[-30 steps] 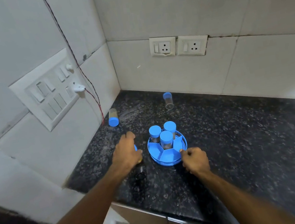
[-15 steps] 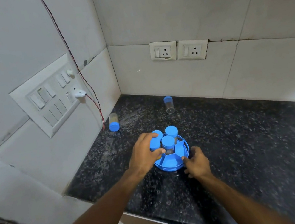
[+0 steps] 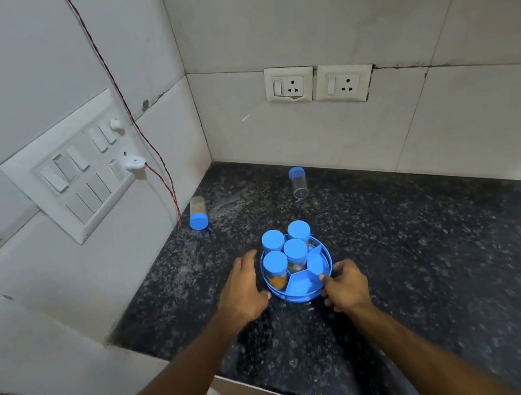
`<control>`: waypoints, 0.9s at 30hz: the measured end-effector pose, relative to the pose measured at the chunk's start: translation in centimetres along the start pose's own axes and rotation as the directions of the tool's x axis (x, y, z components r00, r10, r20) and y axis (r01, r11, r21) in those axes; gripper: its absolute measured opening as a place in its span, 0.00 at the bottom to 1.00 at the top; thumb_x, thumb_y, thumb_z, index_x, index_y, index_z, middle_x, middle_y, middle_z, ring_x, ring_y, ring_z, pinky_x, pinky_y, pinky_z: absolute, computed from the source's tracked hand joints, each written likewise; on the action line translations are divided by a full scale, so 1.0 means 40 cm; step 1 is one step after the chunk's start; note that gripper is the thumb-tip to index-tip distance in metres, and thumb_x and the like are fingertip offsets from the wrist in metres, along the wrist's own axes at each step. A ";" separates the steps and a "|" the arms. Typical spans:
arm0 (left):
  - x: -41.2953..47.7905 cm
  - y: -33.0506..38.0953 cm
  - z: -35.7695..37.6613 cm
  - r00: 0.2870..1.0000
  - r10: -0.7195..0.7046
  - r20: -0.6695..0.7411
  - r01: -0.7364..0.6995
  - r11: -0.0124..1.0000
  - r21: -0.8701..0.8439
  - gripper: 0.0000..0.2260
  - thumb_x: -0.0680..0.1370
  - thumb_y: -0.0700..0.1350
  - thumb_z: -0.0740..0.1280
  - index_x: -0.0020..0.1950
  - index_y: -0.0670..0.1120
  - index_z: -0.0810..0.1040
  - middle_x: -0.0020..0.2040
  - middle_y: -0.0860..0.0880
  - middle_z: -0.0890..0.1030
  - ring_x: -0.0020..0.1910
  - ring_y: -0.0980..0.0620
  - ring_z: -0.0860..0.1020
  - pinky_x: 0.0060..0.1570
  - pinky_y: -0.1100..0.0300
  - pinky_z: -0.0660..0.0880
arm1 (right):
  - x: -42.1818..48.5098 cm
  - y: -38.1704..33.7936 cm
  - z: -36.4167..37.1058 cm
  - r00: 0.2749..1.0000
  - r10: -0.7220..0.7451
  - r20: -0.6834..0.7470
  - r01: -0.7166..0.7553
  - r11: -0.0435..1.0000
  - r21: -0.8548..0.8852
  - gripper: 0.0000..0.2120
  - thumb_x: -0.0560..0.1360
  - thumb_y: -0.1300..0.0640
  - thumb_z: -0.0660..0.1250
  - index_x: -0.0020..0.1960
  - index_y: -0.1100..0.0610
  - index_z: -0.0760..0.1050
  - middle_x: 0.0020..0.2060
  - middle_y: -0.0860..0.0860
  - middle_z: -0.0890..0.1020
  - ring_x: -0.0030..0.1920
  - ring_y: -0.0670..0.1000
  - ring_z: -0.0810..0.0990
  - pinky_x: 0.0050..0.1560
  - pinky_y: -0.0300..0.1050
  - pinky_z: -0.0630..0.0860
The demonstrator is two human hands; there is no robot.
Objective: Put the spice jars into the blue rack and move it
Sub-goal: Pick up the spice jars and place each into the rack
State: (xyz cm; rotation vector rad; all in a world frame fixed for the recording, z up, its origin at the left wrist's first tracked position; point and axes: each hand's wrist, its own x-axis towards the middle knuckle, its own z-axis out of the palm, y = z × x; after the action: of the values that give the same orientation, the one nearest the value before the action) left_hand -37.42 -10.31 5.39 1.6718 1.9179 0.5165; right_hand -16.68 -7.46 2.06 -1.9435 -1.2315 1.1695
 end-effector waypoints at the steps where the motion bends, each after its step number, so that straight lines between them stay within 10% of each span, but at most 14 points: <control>1: 0.002 -0.014 0.005 0.998 -0.049 0.034 0.049 0.999 0.011 0.37 0.73 0.43 0.72 0.77 0.50 0.56 0.75 0.46 0.64 0.71 0.46 0.68 0.66 0.47 0.71 | 0.009 -0.004 0.003 1.000 0.001 -0.023 -0.001 1.000 -0.005 0.08 0.75 0.56 0.69 0.47 0.54 0.69 0.35 0.56 0.84 0.29 0.53 0.83 0.32 0.52 0.83; 6: 0.014 -0.052 0.025 0.972 -0.230 0.046 0.234 0.942 -0.240 0.32 0.76 0.40 0.68 0.77 0.47 0.59 0.70 0.44 0.72 0.63 0.48 0.74 0.63 0.53 0.73 | 0.093 -0.037 0.032 0.992 -0.119 0.044 0.121 0.992 -0.045 0.12 0.73 0.63 0.64 0.53 0.52 0.77 0.41 0.52 0.84 0.40 0.54 0.84 0.46 0.55 0.83; 11: 0.069 -0.051 -0.005 0.966 -0.257 -0.034 0.234 0.920 -0.314 0.32 0.76 0.36 0.67 0.78 0.46 0.59 0.62 0.44 0.74 0.50 0.50 0.75 0.51 0.57 0.71 | 0.169 -0.110 0.044 0.909 -0.200 0.367 0.200 0.979 0.038 0.30 0.76 0.76 0.55 0.75 0.58 0.67 0.59 0.53 0.80 0.47 0.47 0.78 0.34 0.30 0.72; 17: 0.101 -0.028 -0.013 0.972 -0.220 -0.085 0.176 0.916 -0.361 0.23 0.74 0.33 0.65 0.65 0.53 0.75 0.48 0.55 0.79 0.48 0.52 0.79 0.48 0.57 0.73 | 0.290 -0.226 0.018 0.936 -0.279 0.215 0.333 0.899 -0.283 0.30 0.75 0.65 0.63 0.76 0.55 0.67 0.62 0.59 0.80 0.61 0.59 0.79 0.64 0.49 0.75; 24: 0.093 -0.078 0.013 0.963 -0.241 -0.123 0.206 0.948 -0.244 0.29 0.76 0.37 0.67 0.76 0.52 0.65 0.51 0.51 0.77 0.44 0.53 0.77 0.52 0.55 0.78 | 0.438 -0.337 0.012 0.870 -0.194 0.453 0.474 0.577 -0.665 0.40 0.74 0.54 0.68 0.81 0.48 0.52 0.81 0.53 0.44 0.78 0.63 0.52 0.73 0.64 0.64; 27: 0.088 -0.096 0.019 0.961 -0.248 -0.124 0.217 0.951 -0.222 0.30 0.77 0.38 0.67 0.76 0.54 0.62 0.53 0.50 0.76 0.46 0.52 0.76 0.53 0.56 0.77 | 0.419 -0.332 0.016 0.866 -0.334 0.373 0.498 0.503 -0.706 0.29 0.75 0.52 0.65 0.75 0.55 0.65 0.76 0.57 0.63 0.72 0.62 0.65 0.64 0.61 0.72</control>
State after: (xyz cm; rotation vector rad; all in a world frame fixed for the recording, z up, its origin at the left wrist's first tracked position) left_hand -40.24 -7.49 1.98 1.2868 2.0564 0.7362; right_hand -19.49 13.38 6.08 -1.8796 -2.4931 0.5612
